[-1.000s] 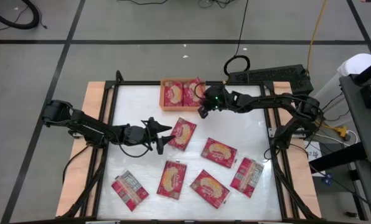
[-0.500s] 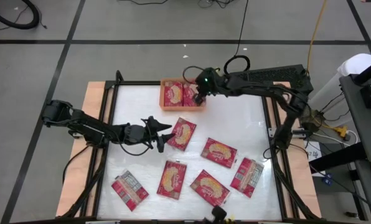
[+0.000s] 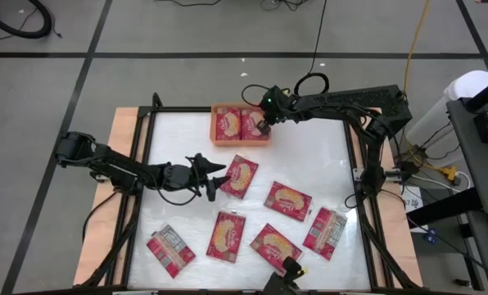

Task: Sort popcorn bags into baskets
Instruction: Put the red popcorn bag into the orange bin

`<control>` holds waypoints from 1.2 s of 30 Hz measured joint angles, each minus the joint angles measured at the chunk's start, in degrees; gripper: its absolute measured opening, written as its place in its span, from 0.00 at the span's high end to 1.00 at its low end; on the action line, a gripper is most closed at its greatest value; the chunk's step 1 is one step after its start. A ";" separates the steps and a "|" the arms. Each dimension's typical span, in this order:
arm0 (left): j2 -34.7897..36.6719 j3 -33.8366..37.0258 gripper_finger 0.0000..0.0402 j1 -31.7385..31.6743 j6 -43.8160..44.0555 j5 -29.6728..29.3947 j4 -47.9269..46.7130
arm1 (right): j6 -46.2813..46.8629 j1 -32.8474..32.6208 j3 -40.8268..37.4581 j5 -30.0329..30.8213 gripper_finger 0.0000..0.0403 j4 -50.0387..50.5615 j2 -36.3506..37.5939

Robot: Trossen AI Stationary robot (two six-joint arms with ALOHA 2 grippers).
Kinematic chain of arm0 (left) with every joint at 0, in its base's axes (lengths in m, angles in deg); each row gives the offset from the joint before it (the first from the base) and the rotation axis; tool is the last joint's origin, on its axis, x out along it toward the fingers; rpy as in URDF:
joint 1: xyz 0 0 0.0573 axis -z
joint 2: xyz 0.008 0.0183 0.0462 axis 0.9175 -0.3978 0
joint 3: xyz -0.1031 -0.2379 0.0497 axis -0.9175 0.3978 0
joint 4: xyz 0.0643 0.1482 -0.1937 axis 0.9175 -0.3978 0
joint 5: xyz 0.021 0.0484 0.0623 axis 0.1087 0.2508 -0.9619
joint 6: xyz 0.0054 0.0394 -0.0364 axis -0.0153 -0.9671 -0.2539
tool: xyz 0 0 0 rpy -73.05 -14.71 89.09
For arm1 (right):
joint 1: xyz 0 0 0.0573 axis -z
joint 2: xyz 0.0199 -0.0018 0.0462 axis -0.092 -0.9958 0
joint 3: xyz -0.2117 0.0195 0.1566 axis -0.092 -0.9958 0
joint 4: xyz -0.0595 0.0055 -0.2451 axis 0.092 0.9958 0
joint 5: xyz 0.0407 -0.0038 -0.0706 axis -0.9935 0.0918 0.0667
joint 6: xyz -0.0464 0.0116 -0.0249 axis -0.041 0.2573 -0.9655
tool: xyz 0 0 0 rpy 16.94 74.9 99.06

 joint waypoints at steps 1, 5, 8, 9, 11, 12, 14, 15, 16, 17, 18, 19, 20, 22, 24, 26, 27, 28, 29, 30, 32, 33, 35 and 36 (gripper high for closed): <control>0.00 0.00 0.39 0.00 -0.27 0.00 -0.04 | 0.07 -0.31 0.00 -0.02 1.00 0.75 0.50; 0.00 0.00 0.39 0.00 -0.36 0.00 -0.13 | 0.38 -1.95 0.00 0.06 1.00 4.19 2.31; 0.00 0.00 0.39 0.00 -0.36 0.00 -0.41 | 0.69 -3.41 -0.04 0.05 1.00 5.14 3.46; 0.00 0.00 0.39 0.00 -0.36 0.02 -0.48 | 0.70 -3.99 -0.04 0.02 1.00 5.21 4.23; 0.00 0.00 0.39 0.13 -0.34 0.02 -0.48 | 0.70 -5.47 -0.04 0.01 1.00 5.40 6.07; 0.00 0.00 0.39 0.28 -0.25 0.02 -0.48 | 0.70 -6.36 -0.07 0.02 1.00 5.76 7.22; 0.00 0.00 0.39 0.80 -0.12 0.02 -0.50 | 0.47 -8.65 -0.91 -0.01 1.00 5.99 9.81; 0.00 0.00 0.39 1.19 -0.13 0.08 -0.61 | 0.16 -9.91 -1.67 -0.03 1.00 5.79 11.59; 0.01 0.00 0.39 1.57 -0.11 0.09 -1.11 | -0.26 -11.27 -2.49 -0.06 1.00 5.47 13.32; 0.02 0.00 0.39 1.96 -0.12 0.11 -1.89 | -0.69 -12.63 -3.41 -0.05 1.00 4.76 15.21; 0.02 0.00 0.39 2.43 -0.11 0.12 -2.89 | -1.05 -14.06 -4.79 -0.07 1.00 3.66 17.32; 0.01 0.00 0.39 2.99 -0.10 0.12 -4.00 | -1.10 -15.62 -6.53 -0.04 1.00 2.62 19.24; 0.02 0.00 0.39 3.48 -0.08 0.11 -5.17 | -1.05 -17.04 -8.60 -0.06 1.00 1.24 21.27; 0.00 0.00 0.39 4.61 0.76 0.11 -8.28 | -0.71 -19.93 -13.54 -0.02 1.00 -3.20 24.89; 0.01 0.00 0.39 5.69 2.77 0.11 -11.83 | -0.42 -22.97 -19.52 -0.01 1.00 -9.38 28.66; 0.00 0.00 0.39 6.54 5.50 0.13 -15.66 | -0.39 -25.97 -25.59 -0.01 1.00 -16.79 31.89; 0.01 0.00 0.39 6.89 6.91 0.09 -17.56 | -0.38 -27.44 -28.89 -0.01 1.00 -21.07 33.19; 0.02 0.00 0.39 7.15 8.12 -0.11 -19.26 | -0.30 -28.78 -32.05 -0.01 1.00 -25.12 34.14; 0.00 0.00 0.39 7.44 8.86 -0.56 -20.67 | 0.03 -30.00 -35.01 -0.03 1.00 -29.31 34.85; 0.00 0.00 0.39 7.72 9.15 -1.05 -21.78 | 0.48 -31.08 -37.83 -0.02 1.00 -33.49 35.44; 0.00 0.00 0.39 8.03 10.02 -1.71 -22.96 | 1.11 -32.81 -42.39 0.02 1.00 -40.80 36.06; 0.00 0.00 0.38 8.04 10.26 -1.96 -23.08 | 1.14 -33.55 -44.32 0.09 1.00 -44.19 36.17; 0.00 0.00 0.35 7.81 10.53 -2.52 -23.10 | 1.16 -34.66 -47.39 0.33 1.00 -48.28 36.20; -0.15 0.00 0.33 7.50 10.70 -2.68 -23.14 | 1.16 -35.14 -48.47 0.40 1.00 -49.37 36.13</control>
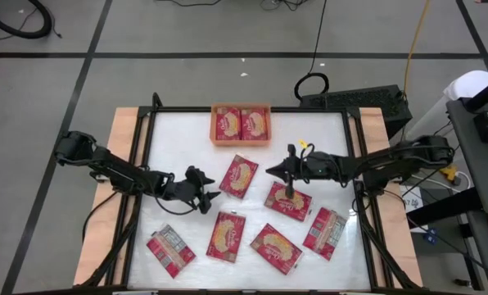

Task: Sort popcorn bags into baskets
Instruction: Put the red popcorn bag into the orange bin

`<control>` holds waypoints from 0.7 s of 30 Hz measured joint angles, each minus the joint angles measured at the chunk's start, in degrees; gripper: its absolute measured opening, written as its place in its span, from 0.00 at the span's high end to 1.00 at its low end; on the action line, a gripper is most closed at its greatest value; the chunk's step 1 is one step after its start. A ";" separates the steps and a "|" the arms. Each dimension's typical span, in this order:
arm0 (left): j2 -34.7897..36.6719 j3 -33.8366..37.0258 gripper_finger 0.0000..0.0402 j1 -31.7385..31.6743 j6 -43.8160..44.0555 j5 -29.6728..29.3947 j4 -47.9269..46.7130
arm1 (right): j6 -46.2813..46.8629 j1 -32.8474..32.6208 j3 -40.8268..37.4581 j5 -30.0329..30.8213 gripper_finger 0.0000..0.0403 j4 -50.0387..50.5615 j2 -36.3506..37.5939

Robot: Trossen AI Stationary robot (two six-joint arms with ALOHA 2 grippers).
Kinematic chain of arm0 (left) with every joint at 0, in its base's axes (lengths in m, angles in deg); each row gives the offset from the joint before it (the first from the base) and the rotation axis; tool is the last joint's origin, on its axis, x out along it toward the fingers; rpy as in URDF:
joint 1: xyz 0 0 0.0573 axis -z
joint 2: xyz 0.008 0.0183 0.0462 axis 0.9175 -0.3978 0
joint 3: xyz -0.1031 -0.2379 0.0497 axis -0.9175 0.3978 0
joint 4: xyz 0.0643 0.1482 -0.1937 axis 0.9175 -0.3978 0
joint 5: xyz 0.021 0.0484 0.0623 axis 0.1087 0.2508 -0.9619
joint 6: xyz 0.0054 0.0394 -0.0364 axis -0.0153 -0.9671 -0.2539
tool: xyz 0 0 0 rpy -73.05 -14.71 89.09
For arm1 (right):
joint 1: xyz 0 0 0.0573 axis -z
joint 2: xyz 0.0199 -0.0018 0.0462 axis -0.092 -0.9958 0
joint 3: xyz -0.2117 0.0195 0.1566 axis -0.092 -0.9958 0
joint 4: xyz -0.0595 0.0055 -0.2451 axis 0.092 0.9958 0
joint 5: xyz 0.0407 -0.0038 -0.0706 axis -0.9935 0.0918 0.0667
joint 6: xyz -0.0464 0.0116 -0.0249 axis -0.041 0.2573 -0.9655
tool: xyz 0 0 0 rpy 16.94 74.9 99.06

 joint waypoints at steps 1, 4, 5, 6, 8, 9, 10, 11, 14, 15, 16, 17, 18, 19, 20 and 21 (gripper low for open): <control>-0.63 -0.01 0.31 -0.37 0.34 -0.14 0.09 | 0.00 -0.35 -0.93 0.00 1.00 -0.78 -0.02; -3.56 -0.02 0.22 -1.53 2.41 -0.16 0.02 | 0.04 -1.39 -2.41 0.08 1.00 -1.71 0.03; -4.89 -0.02 0.19 -1.80 2.79 -0.11 1.06 | 0.03 -1.68 -2.74 0.11 1.00 -1.71 0.05; -6.32 -0.03 0.17 -2.03 2.95 0.21 2.62 | 0.15 -1.90 -3.03 0.11 1.00 -1.70 0.01; -8.94 -0.06 0.13 -2.27 2.93 1.07 4.39 | 0.74 -2.20 -3.42 0.09 1.00 -1.66 0.00; -10.09 -0.02 0.12 -2.26 2.98 1.88 5.67 | 1.05 -2.33 -3.59 0.10 1.00 -1.77 0.00; -11.33 -0.02 0.12 -2.56 3.15 3.13 7.74 | 1.26 -2.47 -3.85 0.11 1.00 -1.78 0.00; -12.64 -0.09 0.12 -2.87 3.15 4.77 9.58 | 1.45 -2.61 -4.08 0.14 1.00 -1.69 0.00; -15.73 -0.08 0.16 -4.00 3.07 6.71 14.23 | 1.51 -2.94 -4.51 0.75 1.00 -1.74 -0.01; -16.81 -0.14 0.19 -4.29 2.99 6.66 15.55 | 1.50 -3.03 -4.64 1.49 1.00 -1.74 0.00; -17.62 -0.20 0.23 -4.55 2.95 6.62 16.28 | 1.51 -3.17 -4.70 2.35 1.00 -1.67 -0.02; -18.27 -0.17 0.27 -4.85 2.96 6.65 16.78 | 1.51 -3.18 -4.70 3.02 1.00 -1.63 -0.02; -18.77 -0.19 0.31 -5.13 2.84 6.72 17.18 | 1.51 -3.18 -4.70 3.06 1.00 -1.65 -0.02; -19.24 -0.18 0.36 -5.44 2.48 6.76 17.35 | 1.82 -3.18 -4.70 2.98 1.00 -1.71 -0.02; -19.39 -0.19 0.42 -5.63 2.16 6.83 17.35 | 2.34 -3.18 -4.71 2.97 1.00 -1.86 -0.02; -19.42 -0.17 0.47 -5.76 1.76 6.97 17.29 | 2.85 -3.18 -4.70 2.97 1.00 -1.93 -0.02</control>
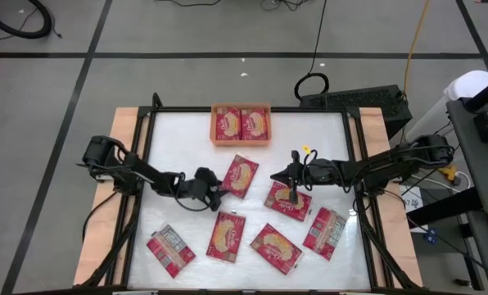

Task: Sort popcorn bags into baskets
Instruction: Put the red popcorn bag into the orange bin

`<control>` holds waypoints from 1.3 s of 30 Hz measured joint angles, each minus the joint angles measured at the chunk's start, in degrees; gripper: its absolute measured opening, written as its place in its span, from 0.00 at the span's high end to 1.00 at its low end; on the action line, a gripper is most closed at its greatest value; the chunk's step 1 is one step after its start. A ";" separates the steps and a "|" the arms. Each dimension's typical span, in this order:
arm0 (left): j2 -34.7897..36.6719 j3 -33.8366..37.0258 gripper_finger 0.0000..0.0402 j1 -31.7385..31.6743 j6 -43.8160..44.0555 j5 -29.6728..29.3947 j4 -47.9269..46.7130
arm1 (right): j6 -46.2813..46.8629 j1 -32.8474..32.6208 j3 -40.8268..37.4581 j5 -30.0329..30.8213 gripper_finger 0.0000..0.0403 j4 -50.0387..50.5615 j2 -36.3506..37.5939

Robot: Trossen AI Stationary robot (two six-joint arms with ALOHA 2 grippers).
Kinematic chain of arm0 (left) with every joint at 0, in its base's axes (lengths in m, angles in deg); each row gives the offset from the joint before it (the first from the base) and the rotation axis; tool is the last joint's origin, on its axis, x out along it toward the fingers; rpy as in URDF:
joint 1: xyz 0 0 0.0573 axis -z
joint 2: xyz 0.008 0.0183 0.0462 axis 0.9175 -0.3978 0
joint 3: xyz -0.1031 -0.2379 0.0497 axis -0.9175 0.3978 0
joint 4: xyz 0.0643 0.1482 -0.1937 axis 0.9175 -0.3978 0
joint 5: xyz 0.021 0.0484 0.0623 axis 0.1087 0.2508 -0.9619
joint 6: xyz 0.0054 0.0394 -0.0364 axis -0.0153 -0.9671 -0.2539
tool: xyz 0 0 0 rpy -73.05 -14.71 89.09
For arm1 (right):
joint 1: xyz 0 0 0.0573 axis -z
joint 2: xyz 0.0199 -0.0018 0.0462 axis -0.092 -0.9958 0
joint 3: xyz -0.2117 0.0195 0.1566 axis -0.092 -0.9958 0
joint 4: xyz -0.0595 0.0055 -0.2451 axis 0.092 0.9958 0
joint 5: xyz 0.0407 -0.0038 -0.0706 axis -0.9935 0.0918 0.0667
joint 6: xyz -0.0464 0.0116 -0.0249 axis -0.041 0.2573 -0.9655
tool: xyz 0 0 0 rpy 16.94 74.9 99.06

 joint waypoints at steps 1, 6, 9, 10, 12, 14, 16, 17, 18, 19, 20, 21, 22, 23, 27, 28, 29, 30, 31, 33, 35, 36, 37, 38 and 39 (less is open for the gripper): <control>-0.03 0.02 0.54 -0.05 -0.61 0.02 -0.08 | 0.76 0.00 0.00 -0.02 1.00 0.01 0.00; -0.26 0.11 0.88 -0.09 -5.28 -0.12 2.25 | 7.70 -0.02 0.00 2.04 1.00 -0.17 -1.32; -0.28 0.07 0.97 -0.14 -8.40 -0.08 4.76 | 14.54 0.02 0.00 5.14 1.00 -0.24 -2.98; 0.03 0.02 0.97 -0.20 -9.89 -0.32 5.58 | 16.15 0.02 0.00 5.72 1.00 -0.19 -3.66; 0.74 0.02 0.97 -0.29 -13.06 -1.97 8.31 | 19.17 -0.17 0.00 5.75 1.00 -0.60 -5.26; 2.23 -0.02 0.98 -0.27 -15.70 -4.22 10.14 | 21.50 -0.54 -0.01 5.74 0.98 -0.95 -6.99; 4.11 -0.02 0.99 -0.45 -16.67 -5.89 11.32 | 22.13 -1.31 -0.02 5.73 0.94 -2.78 -9.18; 4.91 -0.02 0.99 -0.59 -16.78 -6.51 11.79 | 22.08 -1.90 -0.02 5.75 0.92 -3.55 -10.04; 5.74 -0.02 0.99 -0.65 -17.13 -6.70 11.98 | 21.88 -2.34 -0.02 5.73 0.90 -4.69 -10.89; 6.60 -0.02 0.99 -0.66 -17.55 -6.75 11.92 | 21.58 -2.78 -0.02 5.69 0.87 -6.60 -11.92; 7.40 -0.02 0.99 -0.66 -18.20 -6.88 11.92 | 21.51 -3.01 0.00 5.64 0.84 -8.60 -12.97; 8.04 -0.02 0.99 -0.66 -18.64 -7.09 12.19 | 21.51 -3.06 0.00 5.68 0.82 -10.23 -13.85; 8.43 -0.02 0.99 -0.63 -19.02 -7.36 12.88 | 21.50 -3.04 -0.01 5.69 0.79 -11.93 -14.62; 8.78 -0.02 0.99 -0.51 -19.52 -7.66 13.37 | 21.50 -3.00 -0.02 5.70 0.76 -14.17 -15.50; 9.47 -0.04 0.99 0.03 -22.27 -8.22 17.09 | 20.55 -2.97 0.11 5.67 0.65 -24.61 -18.58; 9.47 -0.04 0.99 0.16 -22.68 -8.32 18.01 | 20.19 -2.97 0.12 5.62 0.63 -27.48 -19.39; 9.46 -0.07 0.99 0.25 -23.06 -8.77 18.64 | 19.65 -2.97 0.13 5.64 0.60 -30.12 -20.13; 9.45 -0.07 0.99 0.38 -23.47 -9.43 19.02 | 18.74 -2.97 0.15 5.53 0.58 -32.50 -20.75; 9.45 -0.07 0.99 0.46 -23.72 -9.97 19.26 | 18.02 -2.97 0.15 5.51 0.57 -34.68 -21.32; 9.45 -0.07 0.99 0.50 -23.75 -10.76 19.37 | 17.37 -2.95 0.17 5.62 0.54 -38.72 -22.42; 9.45 -0.07 0.99 0.50 -24.10 -11.22 19.41 | 17.10 -2.37 0.15 5.54 0.53 -41.37 -23.09; 9.45 -0.07 0.99 0.46 -24.24 -11.28 19.54 | 16.90 -2.00 0.15 5.54 0.53 -42.41 -23.25; 9.45 -0.07 0.99 0.45 -24.42 -11.28 19.67 | 16.67 -1.58 0.15 5.55 0.53 -43.01 -23.28; 9.45 -0.07 0.99 0.45 -24.66 -11.30 19.68 | 16.26 -1.12 0.18 5.58 0.53 -43.12 -23.28; 9.45 -0.07 0.99 0.45 -24.68 -11.28 19.66 | 15.77 -0.58 0.29 5.63 0.53 -43.04 -23.30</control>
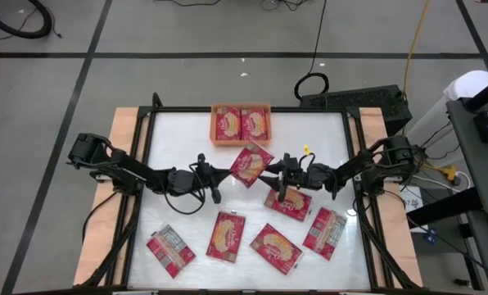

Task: Sort popcorn bags into baskets
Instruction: Put the red popcorn bag into the orange bin

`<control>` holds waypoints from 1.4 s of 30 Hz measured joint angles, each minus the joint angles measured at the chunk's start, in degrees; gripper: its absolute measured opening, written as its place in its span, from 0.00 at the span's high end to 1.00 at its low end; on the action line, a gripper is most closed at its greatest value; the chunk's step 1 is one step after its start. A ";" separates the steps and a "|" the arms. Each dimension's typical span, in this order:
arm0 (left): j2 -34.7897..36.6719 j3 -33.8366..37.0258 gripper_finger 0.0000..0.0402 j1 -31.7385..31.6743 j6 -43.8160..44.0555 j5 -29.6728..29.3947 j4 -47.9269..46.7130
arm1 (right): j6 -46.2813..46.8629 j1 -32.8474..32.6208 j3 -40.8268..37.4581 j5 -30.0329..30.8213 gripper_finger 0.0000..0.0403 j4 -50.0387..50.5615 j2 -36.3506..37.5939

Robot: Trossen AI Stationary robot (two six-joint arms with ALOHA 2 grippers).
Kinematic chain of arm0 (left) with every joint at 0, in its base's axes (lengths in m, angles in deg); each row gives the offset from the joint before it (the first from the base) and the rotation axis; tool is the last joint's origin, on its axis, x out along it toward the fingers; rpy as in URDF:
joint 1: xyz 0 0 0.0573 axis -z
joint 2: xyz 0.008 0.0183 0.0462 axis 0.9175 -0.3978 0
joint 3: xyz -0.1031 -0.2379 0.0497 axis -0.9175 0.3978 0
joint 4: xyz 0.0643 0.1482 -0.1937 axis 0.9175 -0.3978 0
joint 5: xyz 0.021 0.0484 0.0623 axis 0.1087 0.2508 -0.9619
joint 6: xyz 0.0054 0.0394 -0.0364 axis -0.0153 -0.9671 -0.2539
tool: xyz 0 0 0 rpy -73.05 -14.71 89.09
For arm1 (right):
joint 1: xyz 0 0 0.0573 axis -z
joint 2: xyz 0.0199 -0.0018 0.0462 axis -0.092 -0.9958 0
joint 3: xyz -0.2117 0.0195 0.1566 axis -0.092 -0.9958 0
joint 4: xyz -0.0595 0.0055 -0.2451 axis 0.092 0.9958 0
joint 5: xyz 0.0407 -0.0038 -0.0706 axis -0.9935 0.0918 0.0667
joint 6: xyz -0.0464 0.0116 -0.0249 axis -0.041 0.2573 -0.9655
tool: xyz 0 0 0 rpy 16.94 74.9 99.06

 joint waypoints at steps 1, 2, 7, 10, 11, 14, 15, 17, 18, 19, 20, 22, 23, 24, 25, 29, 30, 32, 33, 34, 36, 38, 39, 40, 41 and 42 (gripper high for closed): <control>0.00 0.00 0.99 0.00 -0.02 0.02 -0.03 | -0.71 0.50 0.24 -0.18 0.54 0.15 -0.02; 0.00 0.00 0.99 0.00 -0.02 0.04 -0.03 | -1.34 0.93 0.50 -0.57 0.56 0.40 -0.02; 0.00 0.00 0.99 0.01 -0.02 0.04 0.10 | -3.37 3.12 2.83 -6.35 0.70 1.03 -0.02; 0.00 0.00 0.99 0.00 -0.04 0.00 0.10 | -5.35 3.47 3.75 -7.63 0.82 1.17 0.00; 0.00 0.00 0.99 0.00 0.09 -0.02 0.10 | -6.20 3.47 3.84 -7.56 0.86 1.20 0.00; 0.00 0.00 0.97 0.02 0.76 0.05 -0.33 | -7.92 3.67 3.84 -7.43 0.96 1.73 0.02; 0.00 0.00 0.95 0.03 1.29 0.32 -0.65 | -8.33 3.77 3.86 -7.49 0.97 2.20 0.02; 0.00 0.00 0.89 0.00 2.72 1.71 -1.01 | -8.66 4.10 3.86 -7.65 0.96 3.21 0.02; 0.05 0.00 0.86 0.00 3.42 1.89 -1.02 | -8.69 4.35 3.89 -7.70 0.95 3.70 0.02; 0.36 0.00 0.81 0.05 4.07 2.03 -1.10 | -8.77 4.59 3.91 -7.75 0.94 4.34 0.02; 0.76 0.00 0.77 0.19 4.41 2.01 -1.06 | -8.95 4.87 3.91 -7.80 0.93 4.80 0.02; 2.14 0.00 0.67 0.53 5.13 1.99 -1.08 | -9.45 5.22 3.91 -7.95 0.92 5.02 0.00; 3.09 0.00 0.63 0.57 5.47 2.00 -1.32 | -9.88 5.28 3.91 -8.25 0.92 4.90 0.02; 4.24 0.00 0.58 0.59 5.57 2.04 -1.63 | -10.51 5.44 3.91 -9.06 0.93 4.79 0.02; 5.55 -0.02 0.54 0.59 5.70 2.08 -2.02 | -11.12 5.59 3.91 -10.17 0.94 4.85 0.02; 11.08 -0.07 0.40 0.47 5.94 2.12 -3.84 | -12.10 6.40 3.88 -15.56 0.97 5.07 0.02; 12.36 -0.07 0.38 0.40 5.72 2.14 -4.33 | -11.95 6.63 3.88 -16.68 0.97 5.07 0.02; 14.54 -0.07 0.34 -0.18 5.49 2.87 -5.06 | -11.29 7.02 3.88 -18.22 0.97 5.14 0.02; 15.43 -0.07 0.33 -0.76 5.60 4.27 -5.43 | -10.59 7.15 3.91 -18.91 0.97 5.14 0.02; 16.02 -0.07 0.32 -1.54 5.97 6.34 -5.88 | -9.83 7.41 4.11 -19.85 0.96 5.30 0.02; 16.32 -0.09 0.31 -3.51 7.88 11.80 -6.28 | -8.55 7.84 5.34 -23.15 0.96 6.79 0.02; 16.28 -0.68 0.31 -5.63 10.21 17.39 -7.72 | -8.53 7.97 7.46 -26.43 0.96 11.74 0.09; 16.28 -1.42 0.32 -6.58 10.93 19.64 -9.34 | -8.75 7.94 8.85 -27.22 0.95 14.99 0.09; 16.22 -2.50 0.33 -7.34 11.43 21.77 -11.67 | -9.09 7.89 10.18 -27.35 0.95 18.43 0.07; 16.18 -3.73 0.34 -7.88 11.58 23.32 -14.77 | -9.57 7.81 11.47 -27.36 0.95 21.68 0.07; 16.16 -5.05 0.35 -8.20 11.52 24.30 -18.60 | -10.16 7.73 12.78 -27.34 0.95 24.57 0.07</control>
